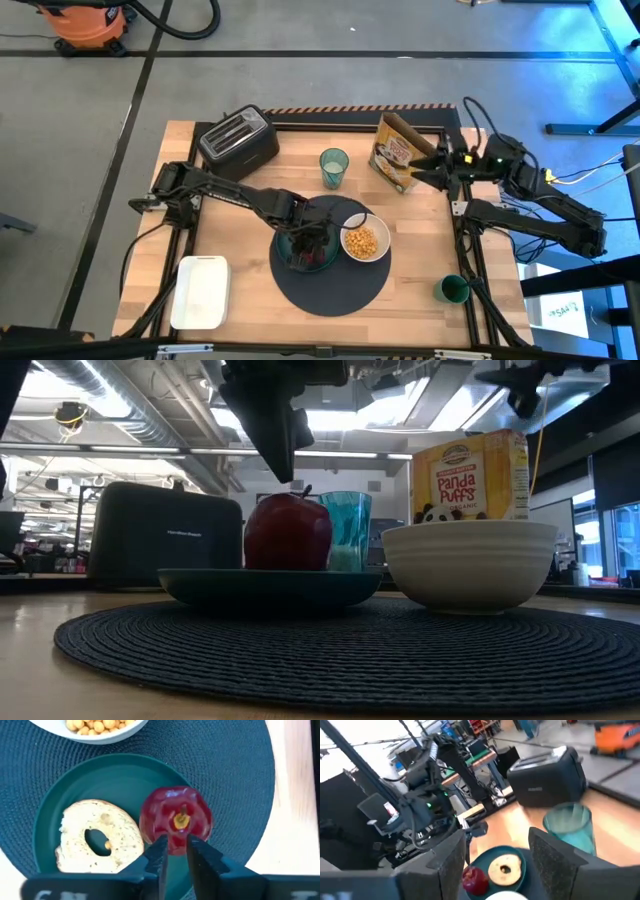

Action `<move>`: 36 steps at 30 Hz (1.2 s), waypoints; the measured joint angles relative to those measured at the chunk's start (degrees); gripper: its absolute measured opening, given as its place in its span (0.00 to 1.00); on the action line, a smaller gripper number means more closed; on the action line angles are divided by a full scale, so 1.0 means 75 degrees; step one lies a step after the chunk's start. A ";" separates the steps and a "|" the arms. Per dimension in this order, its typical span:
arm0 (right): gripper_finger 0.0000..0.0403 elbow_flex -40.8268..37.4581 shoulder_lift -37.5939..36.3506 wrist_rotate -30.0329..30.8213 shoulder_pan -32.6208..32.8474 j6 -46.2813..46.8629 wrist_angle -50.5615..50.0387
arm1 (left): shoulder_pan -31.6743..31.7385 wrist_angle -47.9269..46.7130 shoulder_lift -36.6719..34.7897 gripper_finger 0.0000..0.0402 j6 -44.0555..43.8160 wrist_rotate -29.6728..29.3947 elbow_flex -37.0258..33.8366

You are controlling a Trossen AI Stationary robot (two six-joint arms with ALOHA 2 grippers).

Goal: Arrange a breakfast setting
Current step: Put the red apple onto the green plate, then put the spoon on the tablemat to the left of the green plate

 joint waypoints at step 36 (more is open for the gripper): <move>0.51 0.4261 0.3865 0.3619 0.6384 0.2629 -0.7454 | 0.0450 -0.2735 -0.0082 0.25 -0.0184 -0.2553 0.4121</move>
